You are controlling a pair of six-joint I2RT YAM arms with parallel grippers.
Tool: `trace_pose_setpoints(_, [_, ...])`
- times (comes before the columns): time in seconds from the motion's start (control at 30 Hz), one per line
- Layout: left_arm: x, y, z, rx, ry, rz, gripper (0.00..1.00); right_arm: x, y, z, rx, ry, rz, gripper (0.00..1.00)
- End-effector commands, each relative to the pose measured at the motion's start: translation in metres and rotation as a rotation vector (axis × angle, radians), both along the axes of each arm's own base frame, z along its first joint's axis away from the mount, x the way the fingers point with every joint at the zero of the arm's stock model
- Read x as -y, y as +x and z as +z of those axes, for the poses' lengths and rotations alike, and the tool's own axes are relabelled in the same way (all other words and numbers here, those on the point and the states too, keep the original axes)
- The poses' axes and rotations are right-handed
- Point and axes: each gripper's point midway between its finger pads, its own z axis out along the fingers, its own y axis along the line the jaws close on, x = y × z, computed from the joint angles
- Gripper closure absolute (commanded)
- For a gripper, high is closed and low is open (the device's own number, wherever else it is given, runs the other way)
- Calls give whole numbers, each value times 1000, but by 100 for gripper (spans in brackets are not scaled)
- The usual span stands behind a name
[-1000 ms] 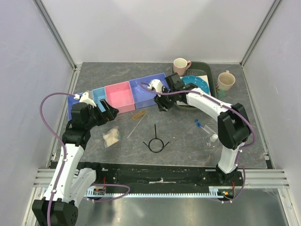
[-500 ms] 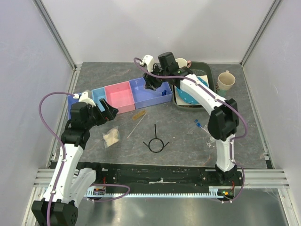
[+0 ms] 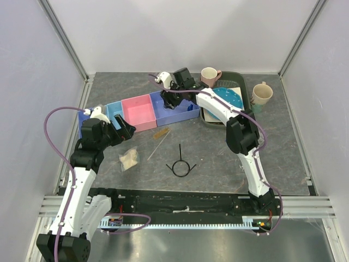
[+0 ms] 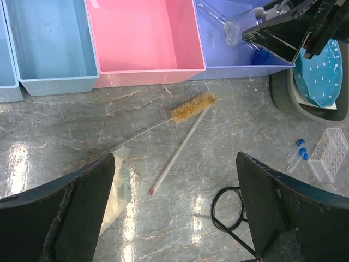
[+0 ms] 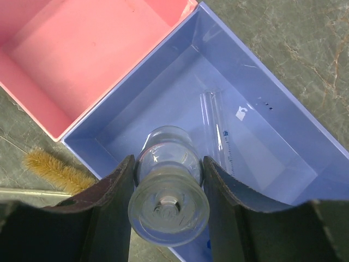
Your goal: Organize the chemistry lab equipment
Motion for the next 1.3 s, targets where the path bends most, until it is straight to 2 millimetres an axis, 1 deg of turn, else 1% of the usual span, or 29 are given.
trace_pose_setpoints(0.0, [-5,6,21,76,34,7,2,-22,8,16,72,42,8,75])
trace_pose_setpoints(0.13, [-5,8,20,75,37,5,2,-26,9,-2,78,3,9,74])
trace_pose_setpoints(0.3, [-5,8,17,70,37,5,2,-30,10,-12,98,-28,14,73])
trace_pose_setpoints(0.33, [-5,8,16,69,36,4,2,-30,10,-18,94,-38,15,73])
trace_pose_setpoints(0.43, [-5,8,16,70,36,9,2,-31,10,-23,94,-48,19,72])
trace_pose_setpoints(0.47, [-5,8,15,68,36,9,2,-32,9,-22,97,-48,21,71])
trace_pose_setpoints(0.67, [-5,10,16,72,37,9,2,-34,4,-35,82,-69,33,69])
trace_pose_setpoints(0.83, [-5,11,16,70,36,7,2,-33,3,-39,84,-82,36,68])
trace_pose_setpoints(0.9, [-5,11,16,70,36,7,2,-33,3,-38,86,-80,36,67])
trace_pose_setpoints(1.07, [-4,12,19,76,36,4,2,-34,2,-39,82,-78,38,61])
trace_pose_setpoints(1.27, [-4,12,21,81,36,2,2,-34,1,-38,83,-79,37,59])
